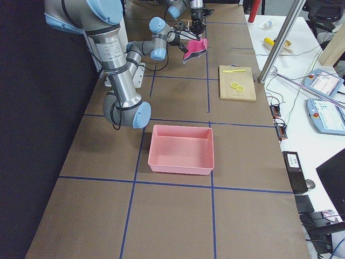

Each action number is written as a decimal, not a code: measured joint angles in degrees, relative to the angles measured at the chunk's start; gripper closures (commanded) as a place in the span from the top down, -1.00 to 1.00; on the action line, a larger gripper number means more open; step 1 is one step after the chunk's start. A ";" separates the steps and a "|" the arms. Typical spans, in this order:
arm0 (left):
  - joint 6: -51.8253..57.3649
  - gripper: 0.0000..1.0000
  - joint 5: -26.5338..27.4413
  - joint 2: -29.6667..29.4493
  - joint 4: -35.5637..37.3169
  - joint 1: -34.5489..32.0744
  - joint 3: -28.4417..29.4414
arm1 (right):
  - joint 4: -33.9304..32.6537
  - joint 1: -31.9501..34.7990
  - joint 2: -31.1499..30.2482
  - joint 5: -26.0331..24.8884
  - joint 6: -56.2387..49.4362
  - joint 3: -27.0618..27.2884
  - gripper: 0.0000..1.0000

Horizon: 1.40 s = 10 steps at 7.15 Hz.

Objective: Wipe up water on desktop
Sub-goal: 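Carry the cloth to the table center with the left gripper while the right grasps it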

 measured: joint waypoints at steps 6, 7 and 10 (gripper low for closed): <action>-6.56 -0.98 -0.12 -1.88 0.52 2.35 -2.68 | 1.19 -1.61 -0.21 -3.15 0.06 -0.78 0.96; -6.60 -0.98 -0.12 -1.86 0.58 2.39 -2.68 | 1.28 -1.64 -0.29 -3.16 0.06 -0.77 0.96; -5.78 -0.98 -0.07 -1.63 0.43 2.40 -2.05 | 1.34 -1.97 -0.51 -3.12 0.12 -0.68 0.18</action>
